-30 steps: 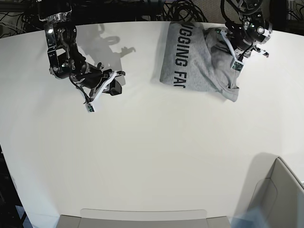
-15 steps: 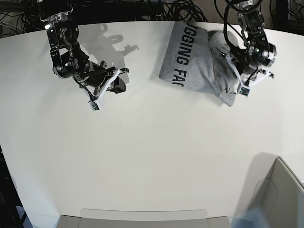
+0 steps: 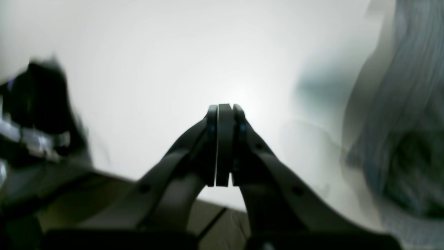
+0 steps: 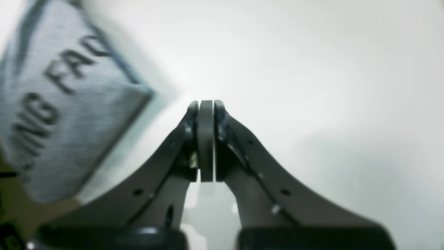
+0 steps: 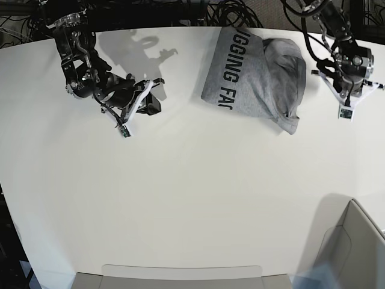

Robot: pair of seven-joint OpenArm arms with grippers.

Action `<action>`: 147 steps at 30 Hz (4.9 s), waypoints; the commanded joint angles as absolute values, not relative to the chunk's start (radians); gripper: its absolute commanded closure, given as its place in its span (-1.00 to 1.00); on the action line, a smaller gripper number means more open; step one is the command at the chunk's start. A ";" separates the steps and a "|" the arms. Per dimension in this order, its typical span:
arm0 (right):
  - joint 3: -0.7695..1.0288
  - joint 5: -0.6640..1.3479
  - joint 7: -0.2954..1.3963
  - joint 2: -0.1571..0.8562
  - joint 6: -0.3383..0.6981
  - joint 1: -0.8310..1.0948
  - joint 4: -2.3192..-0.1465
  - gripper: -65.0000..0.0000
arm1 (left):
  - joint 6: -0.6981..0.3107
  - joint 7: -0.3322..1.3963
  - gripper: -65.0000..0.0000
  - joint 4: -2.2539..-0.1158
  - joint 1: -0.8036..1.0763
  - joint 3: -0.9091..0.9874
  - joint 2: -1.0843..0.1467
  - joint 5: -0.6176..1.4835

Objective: Fold the T-shirt properly
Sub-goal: 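Grasp the folded bundle with the left gripper and lift it, then carry the bundle with the left gripper aside and release it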

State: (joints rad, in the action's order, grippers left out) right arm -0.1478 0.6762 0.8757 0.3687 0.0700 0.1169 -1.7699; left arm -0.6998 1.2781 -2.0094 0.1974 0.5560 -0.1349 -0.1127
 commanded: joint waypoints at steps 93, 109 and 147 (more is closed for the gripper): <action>-0.045 0.289 0.828 0.104 0.369 0.174 -1.658 1.00 | -0.698 0.699 1.00 -1.550 0.180 0.277 -0.016 -0.384; -0.047 0.292 0.832 0.090 0.369 0.166 -1.666 1.00 | -0.698 0.387 1.00 -1.106 0.096 0.272 -0.407 -0.423; 0.005 0.288 0.771 0.156 0.371 0.305 -1.868 1.00 | -0.698 0.280 1.00 -1.805 -0.110 1.247 0.076 -0.417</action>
